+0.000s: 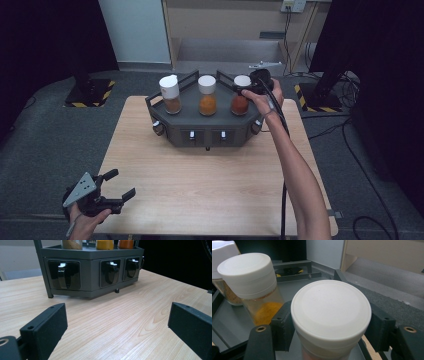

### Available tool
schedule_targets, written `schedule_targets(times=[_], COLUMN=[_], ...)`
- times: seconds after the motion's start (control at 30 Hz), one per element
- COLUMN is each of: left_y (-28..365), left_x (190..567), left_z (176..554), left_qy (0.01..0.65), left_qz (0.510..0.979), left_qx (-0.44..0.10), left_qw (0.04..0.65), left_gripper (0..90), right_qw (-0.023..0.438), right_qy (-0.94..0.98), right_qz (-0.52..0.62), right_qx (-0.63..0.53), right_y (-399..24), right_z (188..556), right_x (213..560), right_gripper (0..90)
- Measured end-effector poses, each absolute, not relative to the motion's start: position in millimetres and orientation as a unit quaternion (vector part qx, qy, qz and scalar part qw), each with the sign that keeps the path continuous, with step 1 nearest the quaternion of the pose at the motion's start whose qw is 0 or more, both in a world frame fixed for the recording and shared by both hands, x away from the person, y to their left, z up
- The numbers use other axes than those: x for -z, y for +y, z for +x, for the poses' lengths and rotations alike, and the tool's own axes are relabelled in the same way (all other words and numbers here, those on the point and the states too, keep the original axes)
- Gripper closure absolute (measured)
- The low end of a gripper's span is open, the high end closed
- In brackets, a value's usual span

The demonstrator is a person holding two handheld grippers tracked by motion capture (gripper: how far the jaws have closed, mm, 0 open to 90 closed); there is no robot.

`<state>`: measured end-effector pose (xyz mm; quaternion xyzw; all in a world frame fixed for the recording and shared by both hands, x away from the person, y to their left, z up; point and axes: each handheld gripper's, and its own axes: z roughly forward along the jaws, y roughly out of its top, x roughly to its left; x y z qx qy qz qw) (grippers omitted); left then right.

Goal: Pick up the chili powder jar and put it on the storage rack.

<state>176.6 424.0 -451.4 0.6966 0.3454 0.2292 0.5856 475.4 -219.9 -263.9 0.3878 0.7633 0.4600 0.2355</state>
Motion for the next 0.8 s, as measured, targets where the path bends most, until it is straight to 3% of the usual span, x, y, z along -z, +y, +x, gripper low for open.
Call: schedule_targets(times=[0.33, 0.53, 0.8], left_y=[423.8, 423.9, 423.3], left_x=[451.2, 451.3, 450.8], left_z=[176.5, 176.2, 176.5], left_qy=[0.344, 0.344, 0.343], left_qz=[0.697, 0.696, 0.697], left_qx=[-0.230, -0.230, -0.229], left_qw=[0.586, 0.587, 0.587], left_gripper=[1.4, 1.4, 1.4], right_qw=[0.233, 0.239, 0.258], right_qy=[0.755, 0.749, 0.718], right_qz=[0.391, 0.402, 0.408], right_qx=[-0.472, -0.470, -0.501], right_y=[-226.8, -224.6, -241.5], right_z=[474.1, 469.3, 453.7], right_x=[270.4, 271.1, 261.8], right_gripper=[32.9, 15.5, 9.5])
